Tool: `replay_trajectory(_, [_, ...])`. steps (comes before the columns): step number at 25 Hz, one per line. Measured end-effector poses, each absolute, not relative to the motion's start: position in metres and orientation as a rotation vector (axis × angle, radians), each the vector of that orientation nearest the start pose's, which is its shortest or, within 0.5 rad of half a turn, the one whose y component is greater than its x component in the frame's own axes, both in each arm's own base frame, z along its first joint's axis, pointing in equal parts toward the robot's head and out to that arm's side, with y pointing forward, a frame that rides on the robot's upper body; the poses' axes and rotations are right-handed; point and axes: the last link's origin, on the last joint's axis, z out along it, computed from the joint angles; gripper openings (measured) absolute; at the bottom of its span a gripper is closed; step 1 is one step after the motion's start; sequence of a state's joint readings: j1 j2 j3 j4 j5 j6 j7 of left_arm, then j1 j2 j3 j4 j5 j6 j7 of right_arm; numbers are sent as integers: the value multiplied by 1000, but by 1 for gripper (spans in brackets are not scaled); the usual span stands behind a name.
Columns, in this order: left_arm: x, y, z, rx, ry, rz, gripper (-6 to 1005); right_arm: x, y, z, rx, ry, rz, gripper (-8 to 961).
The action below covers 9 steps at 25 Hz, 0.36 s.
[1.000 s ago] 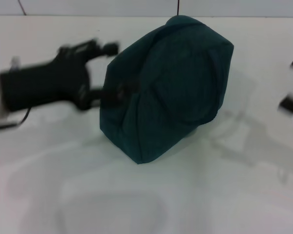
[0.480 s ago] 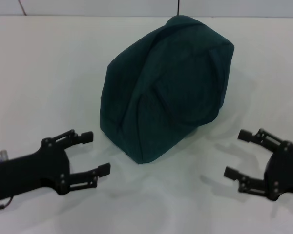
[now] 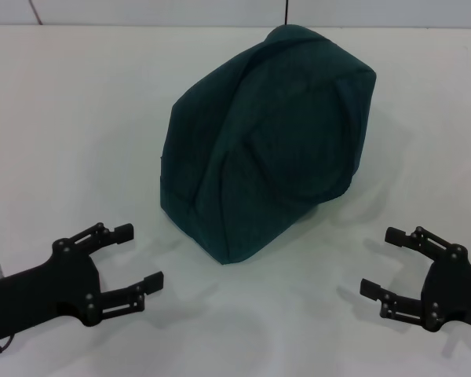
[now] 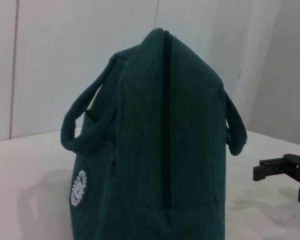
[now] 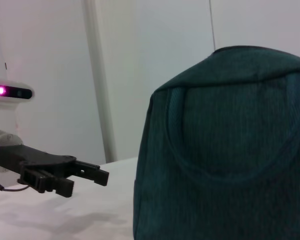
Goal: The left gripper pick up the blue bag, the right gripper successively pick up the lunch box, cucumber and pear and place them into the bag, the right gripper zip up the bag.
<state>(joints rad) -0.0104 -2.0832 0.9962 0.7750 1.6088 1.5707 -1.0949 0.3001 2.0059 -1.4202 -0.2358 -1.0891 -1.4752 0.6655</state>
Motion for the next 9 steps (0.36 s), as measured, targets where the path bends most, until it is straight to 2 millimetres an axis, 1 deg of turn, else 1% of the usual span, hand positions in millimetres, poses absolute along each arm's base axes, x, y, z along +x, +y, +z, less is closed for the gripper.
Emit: replay_trajectory(9, [-333,201,0,-2540,-592,-748,887,314,239,-53,-2551,390,852,885])
